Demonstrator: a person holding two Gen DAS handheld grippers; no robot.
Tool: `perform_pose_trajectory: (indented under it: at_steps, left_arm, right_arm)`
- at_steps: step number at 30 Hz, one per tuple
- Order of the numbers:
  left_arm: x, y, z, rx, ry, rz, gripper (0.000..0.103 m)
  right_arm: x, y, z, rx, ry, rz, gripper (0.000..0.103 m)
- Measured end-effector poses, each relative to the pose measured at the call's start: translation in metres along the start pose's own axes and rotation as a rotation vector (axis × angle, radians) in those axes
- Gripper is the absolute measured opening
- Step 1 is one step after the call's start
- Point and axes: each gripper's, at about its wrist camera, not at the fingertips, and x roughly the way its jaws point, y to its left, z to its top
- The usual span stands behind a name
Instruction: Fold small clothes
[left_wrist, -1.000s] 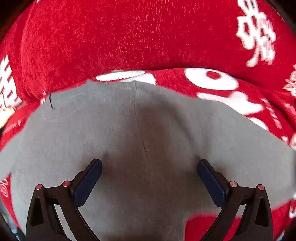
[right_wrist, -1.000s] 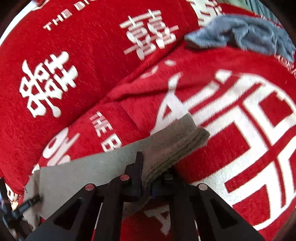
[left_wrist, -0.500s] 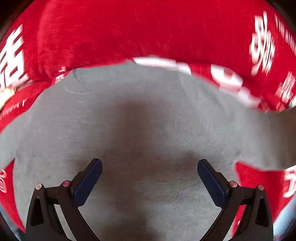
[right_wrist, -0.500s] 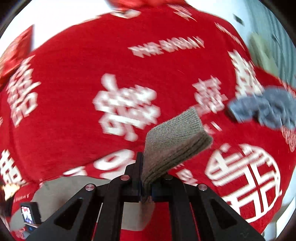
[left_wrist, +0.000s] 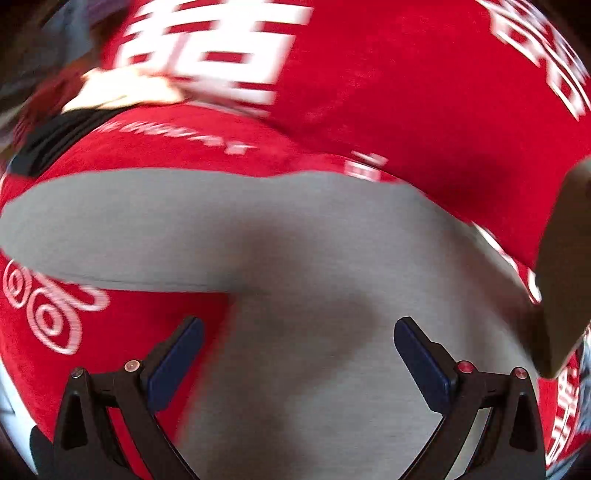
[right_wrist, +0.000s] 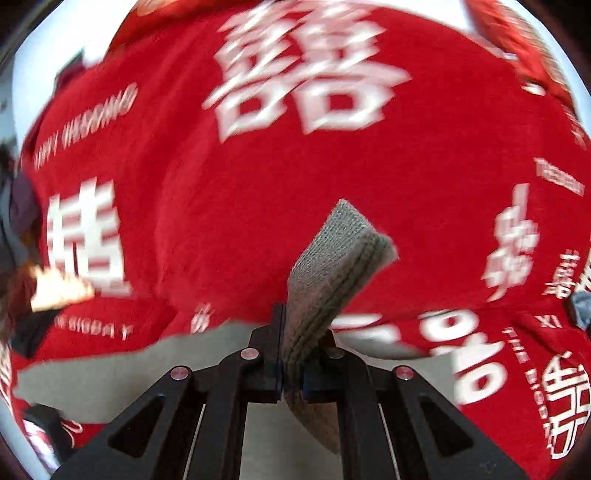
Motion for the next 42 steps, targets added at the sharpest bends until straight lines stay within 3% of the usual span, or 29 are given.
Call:
perform_pose_trajectory:
  at_steps: [6, 9, 11, 13, 15, 18, 20, 22, 24, 25, 28, 31, 33, 34, 36, 37, 39, 41, 42]
  left_arm:
    - [0.013, 0.079, 0.003, -0.136, 0.008, 0.012, 0.103]
    - [0.016, 0.094, 0.0, -0.162, 0.012, -0.002, 0.103]
    - [0.016, 0.102, -0.003, -0.173, 0.008, -0.024, 0.103]
    - [0.013, 0.106, -0.007, -0.191, -0.001, -0.035, 0.103]
    - [0.01, 0.112, -0.011, -0.215, -0.009, -0.055, 0.103]
    - [0.002, 0.116, -0.015, -0.233, -0.029, -0.054, 0.103]
    - [-0.005, 0.113, -0.014, -0.235, -0.04, -0.053, 0.103]
    - [-0.008, 0.096, -0.008, -0.196, -0.043, -0.061, 0.103]
    - [-0.007, 0.072, -0.003, -0.135, -0.027, -0.067, 0.103]
    - [-0.005, 0.058, -0.001, -0.1, -0.016, -0.084, 0.103]
    - [0.002, -0.013, 0.003, 0.046, -0.007, -0.132, 0.103]
    - [0.02, -0.075, 0.01, 0.168, 0.006, -0.195, 0.103]
    - [0.04, -0.1, 0.015, 0.209, 0.027, -0.172, 0.103]
    - [0.056, -0.109, 0.016, 0.238, 0.052, -0.12, 0.103]
    - [0.082, -0.109, 0.014, 0.276, 0.103, -0.004, 0.103]
    - [0.091, -0.103, 0.012, 0.292, 0.114, 0.041, 0.103]
    - [0.081, -0.085, 0.009, 0.317, 0.041, 0.034, 0.103]
    - [0.073, -0.07, 0.012, 0.28, 0.065, 0.04, 0.103]
    - [0.07, -0.065, 0.016, 0.249, 0.066, 0.035, 0.103]
  right_arm:
    - [0.074, 0.092, -0.058, -0.14, 0.166, -0.001, 0.007]
    - [0.099, 0.114, -0.082, -0.181, 0.242, -0.019, 0.007]
    - [0.111, 0.122, -0.09, -0.196, 0.31, 0.018, 0.012]
    - [0.108, 0.13, -0.094, -0.24, 0.334, 0.093, 0.041]
    - [0.095, 0.135, -0.09, -0.267, 0.328, 0.17, 0.062]
    - [0.062, 0.131, -0.072, -0.267, 0.279, 0.285, 0.065]
    - [0.035, 0.112, -0.058, -0.234, 0.227, 0.345, 0.065]
    - [0.011, 0.074, -0.05, -0.189, 0.171, 0.333, 0.07]
    - [0.007, 0.034, -0.054, -0.168, 0.167, 0.245, 0.074]
    - [0.011, 0.006, -0.062, -0.166, 0.179, 0.158, 0.074]
    - [0.034, -0.069, -0.094, -0.089, 0.27, -0.026, 0.074]
    - [0.053, -0.125, -0.124, 0.046, 0.329, -0.044, 0.074]
    - [0.068, -0.144, -0.135, 0.081, 0.352, -0.04, 0.073]
    - [0.067, -0.151, -0.138, 0.077, 0.297, -0.024, 0.073]
    - [0.074, -0.156, -0.136, 0.056, 0.297, -0.087, 0.073]
    - [0.076, -0.167, -0.135, 0.093, 0.295, -0.062, 0.073]
    - [0.074, -0.181, -0.132, 0.138, 0.296, -0.048, 0.072]
    - [0.066, -0.179, -0.125, 0.118, 0.274, -0.101, 0.073]
    - [0.062, -0.173, -0.122, 0.084, 0.238, -0.084, 0.073]
